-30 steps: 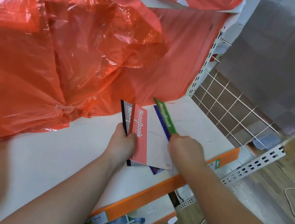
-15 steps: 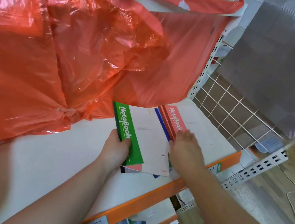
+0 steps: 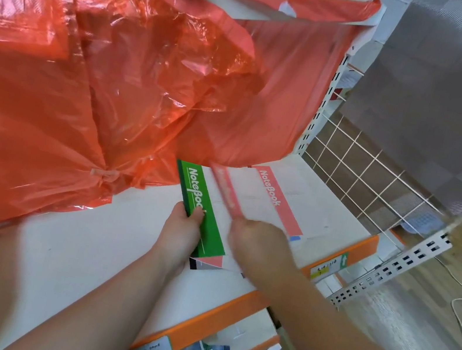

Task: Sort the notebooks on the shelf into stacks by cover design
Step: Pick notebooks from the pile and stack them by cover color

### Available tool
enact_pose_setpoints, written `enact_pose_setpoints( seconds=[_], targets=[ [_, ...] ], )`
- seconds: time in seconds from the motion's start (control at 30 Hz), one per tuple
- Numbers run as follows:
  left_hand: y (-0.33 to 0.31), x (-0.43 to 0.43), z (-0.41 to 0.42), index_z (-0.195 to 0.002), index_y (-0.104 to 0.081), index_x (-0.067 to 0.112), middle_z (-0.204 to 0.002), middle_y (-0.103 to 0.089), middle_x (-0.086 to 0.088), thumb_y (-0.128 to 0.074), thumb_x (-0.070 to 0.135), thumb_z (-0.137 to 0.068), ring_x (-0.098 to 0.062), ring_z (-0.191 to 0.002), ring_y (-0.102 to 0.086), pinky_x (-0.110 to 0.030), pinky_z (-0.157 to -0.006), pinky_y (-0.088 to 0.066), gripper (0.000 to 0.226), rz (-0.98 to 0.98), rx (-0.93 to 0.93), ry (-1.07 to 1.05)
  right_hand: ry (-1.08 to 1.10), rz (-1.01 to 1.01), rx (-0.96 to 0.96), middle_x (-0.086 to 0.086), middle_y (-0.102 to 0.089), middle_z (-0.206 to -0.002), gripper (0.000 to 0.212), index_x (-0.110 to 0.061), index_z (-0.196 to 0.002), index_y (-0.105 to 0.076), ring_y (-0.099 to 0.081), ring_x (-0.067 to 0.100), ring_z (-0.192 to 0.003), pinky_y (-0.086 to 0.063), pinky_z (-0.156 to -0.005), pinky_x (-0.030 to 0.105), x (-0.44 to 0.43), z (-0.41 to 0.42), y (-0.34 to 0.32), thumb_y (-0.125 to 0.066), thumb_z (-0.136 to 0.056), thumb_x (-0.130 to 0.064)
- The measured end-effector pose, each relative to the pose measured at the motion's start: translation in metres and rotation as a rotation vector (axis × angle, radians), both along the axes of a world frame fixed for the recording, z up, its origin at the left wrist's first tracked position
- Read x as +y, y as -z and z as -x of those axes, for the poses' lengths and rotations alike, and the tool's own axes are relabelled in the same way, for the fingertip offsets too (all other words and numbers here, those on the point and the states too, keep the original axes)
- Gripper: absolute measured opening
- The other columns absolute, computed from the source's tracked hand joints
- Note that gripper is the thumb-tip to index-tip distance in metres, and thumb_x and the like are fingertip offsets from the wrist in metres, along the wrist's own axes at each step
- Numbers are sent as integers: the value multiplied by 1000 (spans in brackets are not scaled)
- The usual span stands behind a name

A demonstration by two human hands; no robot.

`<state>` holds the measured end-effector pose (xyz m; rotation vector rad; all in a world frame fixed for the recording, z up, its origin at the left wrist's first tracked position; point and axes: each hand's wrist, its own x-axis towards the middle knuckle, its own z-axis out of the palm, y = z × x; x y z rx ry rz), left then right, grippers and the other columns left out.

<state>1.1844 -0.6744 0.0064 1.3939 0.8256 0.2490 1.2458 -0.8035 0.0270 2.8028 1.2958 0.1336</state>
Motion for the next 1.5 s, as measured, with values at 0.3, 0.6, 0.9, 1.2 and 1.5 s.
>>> enact_pose_setpoints(
  seconds=[0.3,0.6,0.9,1.2,1.5],
  targets=[
    [-4,-2,9,-98,-57,28,-101,-69,8,-41,6,-101,-10,-87,-68,-26,-66,-54,28,-52,-23,74,-121,-240,296,1,-60,-94,21,-17,-106,-56,-53,19,-89,-50,-75,36,-8,11,3,-37,-102,-24],
    [-9,16,37,-129,-53,25,-120,-71,3,-48,9,-102,-16,-104,-70,-30,-76,-58,31,53,-227,88,404,-984,947,-15,-64,-106,20,-29,-113,-53,-62,8,-100,-51,-81,27,-1,-17,-3,-60,-94,-34],
    [-26,48,82,-123,-53,39,-125,-66,10,-52,5,-99,-10,-115,-63,-42,-101,-50,41,-271,-227,17,229,-1130,1086,-21,-64,-114,28,-41,-121,-52,-62,1,-104,-52,-80,24,45,23,-19,-50,-99,-23],
    [-13,55,107,-127,-55,27,-120,-69,5,-64,8,-94,-15,-112,-65,-47,-102,-50,40,-223,-249,-97,92,-1127,1104,-17,-67,-106,17,-35,-109,-55,-64,-7,-94,-51,-73,13,58,55,-13,-57,-97,-24],
    [-6,52,110,-127,-54,25,-119,-68,10,-57,16,-98,-7,-109,-64,-37,-101,-50,30,-328,-151,-102,101,-990,1040,-17,-63,-113,26,-32,-125,-51,-60,-4,-103,-49,-82,18,56,56,-5,-52,-99,-26]
  ],
)
